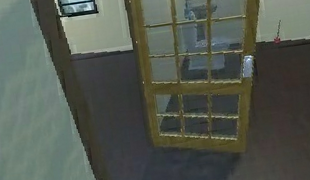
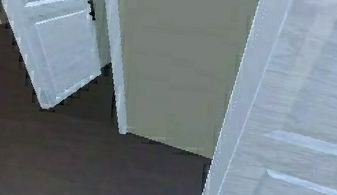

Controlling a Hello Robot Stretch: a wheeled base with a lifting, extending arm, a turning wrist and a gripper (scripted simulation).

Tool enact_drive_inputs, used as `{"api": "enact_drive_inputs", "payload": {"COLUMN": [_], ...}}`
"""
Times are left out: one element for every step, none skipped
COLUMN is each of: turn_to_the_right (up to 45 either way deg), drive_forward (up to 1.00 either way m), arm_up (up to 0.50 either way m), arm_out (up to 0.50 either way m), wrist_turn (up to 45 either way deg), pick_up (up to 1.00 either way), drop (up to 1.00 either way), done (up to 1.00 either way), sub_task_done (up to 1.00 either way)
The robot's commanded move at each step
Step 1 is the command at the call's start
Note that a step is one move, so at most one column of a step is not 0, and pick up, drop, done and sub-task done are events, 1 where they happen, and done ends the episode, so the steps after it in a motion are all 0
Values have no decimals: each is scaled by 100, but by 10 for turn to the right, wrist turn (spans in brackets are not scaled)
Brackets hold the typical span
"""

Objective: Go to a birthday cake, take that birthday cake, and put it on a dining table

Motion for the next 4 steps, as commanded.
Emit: {"api": "enact_drive_inputs", "payload": {"turn_to_the_right": [60,0,-450,0], "drive_forward": [0,90,0,100], "arm_up": [0,0,0,0], "arm_out": [0,0,0,0], "wrist_turn": [0,0,0,0], "pick_up": [0,0,0,0], "drop": [0,0,0,0], "done": [0,0,0,0], "sub_task_done": [0,0,0,0]}}
